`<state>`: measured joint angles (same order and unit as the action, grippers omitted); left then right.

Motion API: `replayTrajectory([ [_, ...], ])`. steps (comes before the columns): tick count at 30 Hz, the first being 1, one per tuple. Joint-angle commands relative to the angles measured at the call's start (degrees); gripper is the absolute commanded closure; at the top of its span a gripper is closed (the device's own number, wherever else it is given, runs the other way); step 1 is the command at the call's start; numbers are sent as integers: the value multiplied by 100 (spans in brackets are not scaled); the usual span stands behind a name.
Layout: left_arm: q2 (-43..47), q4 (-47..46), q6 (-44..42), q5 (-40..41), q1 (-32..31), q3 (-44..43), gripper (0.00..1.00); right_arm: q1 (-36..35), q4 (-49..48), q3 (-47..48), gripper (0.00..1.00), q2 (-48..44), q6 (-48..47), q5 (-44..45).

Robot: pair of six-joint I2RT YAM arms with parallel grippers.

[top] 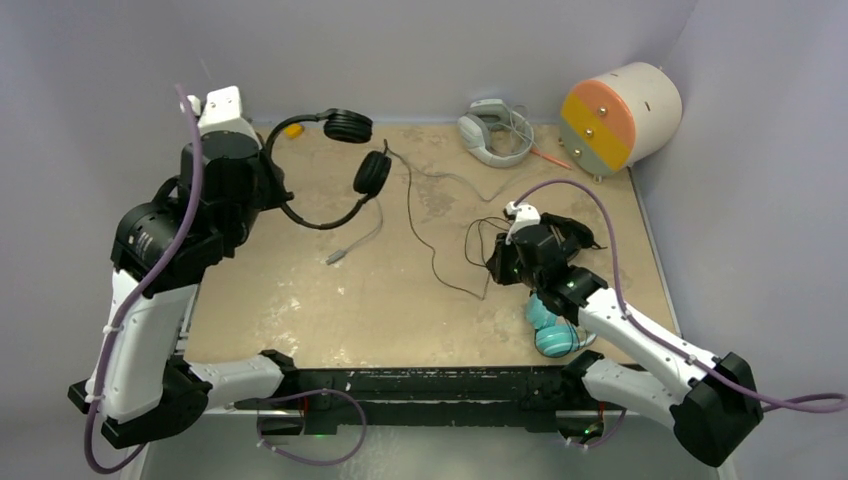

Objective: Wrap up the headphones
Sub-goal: Untie the headphones cable from the headphones.

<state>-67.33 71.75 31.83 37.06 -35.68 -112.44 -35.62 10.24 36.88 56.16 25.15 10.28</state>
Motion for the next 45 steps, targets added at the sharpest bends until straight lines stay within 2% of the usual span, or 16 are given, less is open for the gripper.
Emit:
replayTrajectory([
  [1, -61, -352, 7, -710, 19, 279, 100, 2, -854, -112, 69, -58, -693, -1384],
  [3, 20, -599, -18, -1276, 26, 535, 100, 2, -1227, -173, 50, -167, -911, -1847],
  [4, 62, -745, -19, -1540, 26, 733, 100, 2, -1383, -190, 44, -236, -1079, -1983],
  [10, 144, -1144, 41, -2520, 23, 1453, 100, 2, -2295, -335, 24, -622, -1481, -2938],
  [13, 137, -1294, 95, -2858, 25, 1652, 100, 0, -2725, -450, 11, -718, -1502, -3383],
  [16, 229, -1598, 208, -3217, 22, 1932, 100, 2, -3167, -631, 5, -709, -1486, -3829],
  [21, 224, -2306, 595, -4122, 25, 2672, 100, 2, -3968, -1095, 7, -685, -1106, -3939],
  [23, 134, -2365, 771, -4162, 26, 2800, 100, 2, -4065, -1169, 9, -783, -1024, -3784],
  [27, 110, -2389, 1061, -3754, 26, 2983, 100, 2, -4026, -1296, 8, -1331, -1107, -3564],
  [30, 216, -2520, 1322, -3271, 26, 3266, 100, 2, -3591, -1218, 7, -1614, -1152, -3521],
  [35, 702, -3368, 1586, -2584, 22, 4172, 100, 2, -2809, -872, 8, -1618, -522, -3112],
  [37, 837, -3701, 1637, -2301, 26, 4454, 100, 2, -2913, -837, 11, -1493, 281, -2852],
  [41, 878, -4204, 1579, -2018, 23, 4790, 100, -85, -3916, -900, 19, -953, 1669, -2894],
  [45, 809, -4664, 1481, -1918, 16, 5011, 100, -534, -4188, -592, 24, -404, 1762, -2454],
])
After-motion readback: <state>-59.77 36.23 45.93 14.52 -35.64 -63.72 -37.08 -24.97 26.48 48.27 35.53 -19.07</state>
